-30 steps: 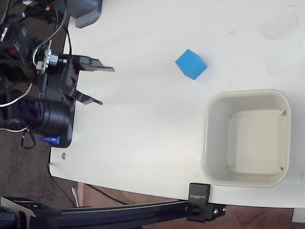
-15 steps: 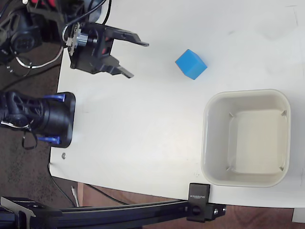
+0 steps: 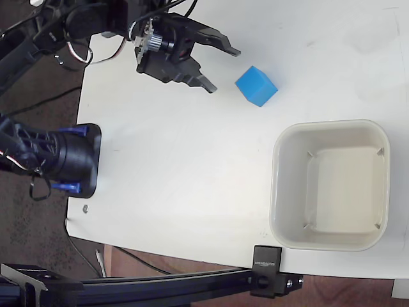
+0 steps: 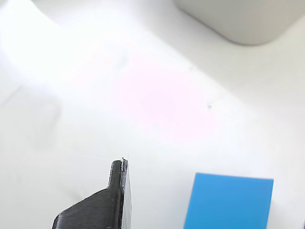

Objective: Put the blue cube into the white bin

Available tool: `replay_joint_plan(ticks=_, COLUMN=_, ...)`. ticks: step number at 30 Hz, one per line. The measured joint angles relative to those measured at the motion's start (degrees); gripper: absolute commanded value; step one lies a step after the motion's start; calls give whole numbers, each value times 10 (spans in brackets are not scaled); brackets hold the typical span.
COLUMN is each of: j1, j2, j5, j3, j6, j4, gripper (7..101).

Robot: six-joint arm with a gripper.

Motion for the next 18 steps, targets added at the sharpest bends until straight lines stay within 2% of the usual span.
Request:
replay_joint_plan(ticks=5, j1=-4, j2=-74, j5=6, j3=-81, j6=40, j4=49, gripper=987)
replay_joint_plan(ticks=8, j1=-5, j2=-98, j5=6, j3=-102, j6=55, j4=54, gripper=978)
replay_joint_plan(ticks=14, j1=-5, j2=-124, j5=6, j3=-144, j6=89, j4=104, gripper=957)
replay_joint_plan(ticks=18, j1=0, j2=-126, j5=4, j3=-145, j6=91, j4=109, gripper=946)
